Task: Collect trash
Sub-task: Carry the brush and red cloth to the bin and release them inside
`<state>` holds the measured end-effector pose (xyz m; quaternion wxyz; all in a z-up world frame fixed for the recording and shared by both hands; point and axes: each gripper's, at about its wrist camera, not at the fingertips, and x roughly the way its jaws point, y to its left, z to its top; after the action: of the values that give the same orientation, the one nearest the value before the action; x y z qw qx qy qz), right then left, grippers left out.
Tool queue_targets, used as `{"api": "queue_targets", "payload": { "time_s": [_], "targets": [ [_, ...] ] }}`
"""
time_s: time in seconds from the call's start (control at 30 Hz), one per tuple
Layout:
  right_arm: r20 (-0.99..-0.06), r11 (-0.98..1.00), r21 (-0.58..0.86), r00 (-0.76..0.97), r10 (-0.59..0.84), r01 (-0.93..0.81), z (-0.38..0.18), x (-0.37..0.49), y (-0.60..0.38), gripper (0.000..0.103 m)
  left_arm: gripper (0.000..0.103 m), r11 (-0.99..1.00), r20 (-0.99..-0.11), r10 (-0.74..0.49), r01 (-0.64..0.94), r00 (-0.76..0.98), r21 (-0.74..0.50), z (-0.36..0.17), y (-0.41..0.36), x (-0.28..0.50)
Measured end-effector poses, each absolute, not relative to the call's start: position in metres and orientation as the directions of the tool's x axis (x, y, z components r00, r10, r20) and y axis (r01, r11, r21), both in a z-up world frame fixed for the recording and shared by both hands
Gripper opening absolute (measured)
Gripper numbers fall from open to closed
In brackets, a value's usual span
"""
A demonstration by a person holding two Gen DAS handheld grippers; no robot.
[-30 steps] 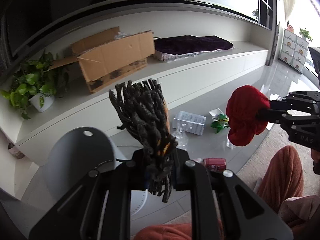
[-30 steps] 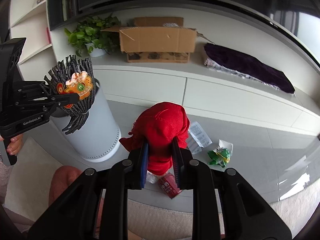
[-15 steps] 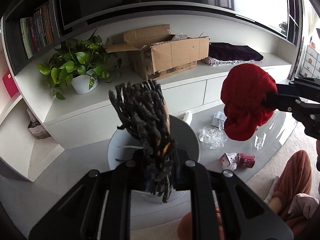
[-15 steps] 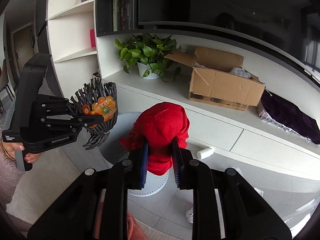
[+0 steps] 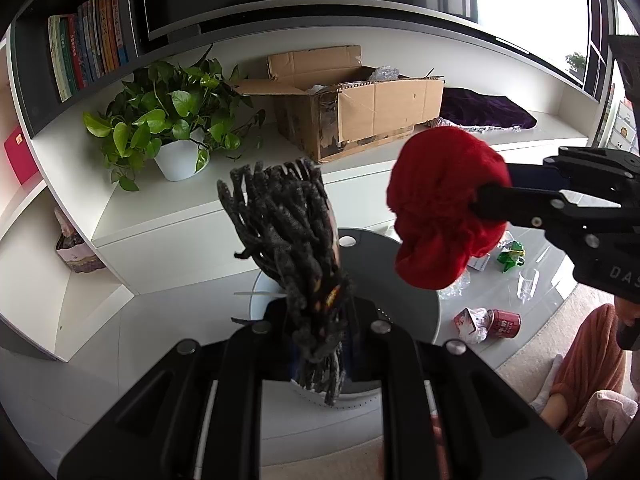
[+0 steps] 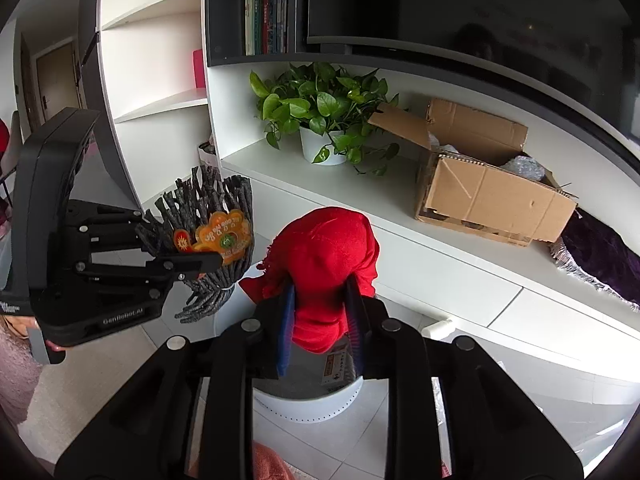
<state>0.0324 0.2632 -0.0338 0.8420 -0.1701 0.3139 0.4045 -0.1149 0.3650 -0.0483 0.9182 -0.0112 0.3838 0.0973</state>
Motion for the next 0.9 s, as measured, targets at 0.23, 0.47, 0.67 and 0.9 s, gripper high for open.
{"api": "queue_targets", "payload": {
  "time_s": [0.23,0.47,0.67,0.9],
  "targets": [
    [-0.671,0.616,-0.042,0.479,0.566,-0.787,-0.041,0.044,0.278,0.033,0.016,0.982,-0.72,0.16,-0.183,0.675,0.047,-0.057,0.372,-0.109],
    [-0.676,0.613,-0.045,0.476,0.563,-0.789,-0.042,0.048,0.28,0.035,0.016,0.984,-0.72,0.153,-0.168,0.676,0.051,-0.053,0.372,-0.102],
    [-0.678,0.616,-0.05,0.479,0.557,-0.786,-0.041,0.051,0.276,0.036,0.019,0.986,-0.723,0.152,-0.155,0.674,0.062,-0.049,0.368,-0.096],
    [-0.677,0.617,-0.05,0.481,0.557,-0.785,-0.039,0.051,0.271,0.036,0.08,0.979,-0.7,0.198,-0.179,0.686,0.102,-0.042,0.362,-0.095]
  ]
}}
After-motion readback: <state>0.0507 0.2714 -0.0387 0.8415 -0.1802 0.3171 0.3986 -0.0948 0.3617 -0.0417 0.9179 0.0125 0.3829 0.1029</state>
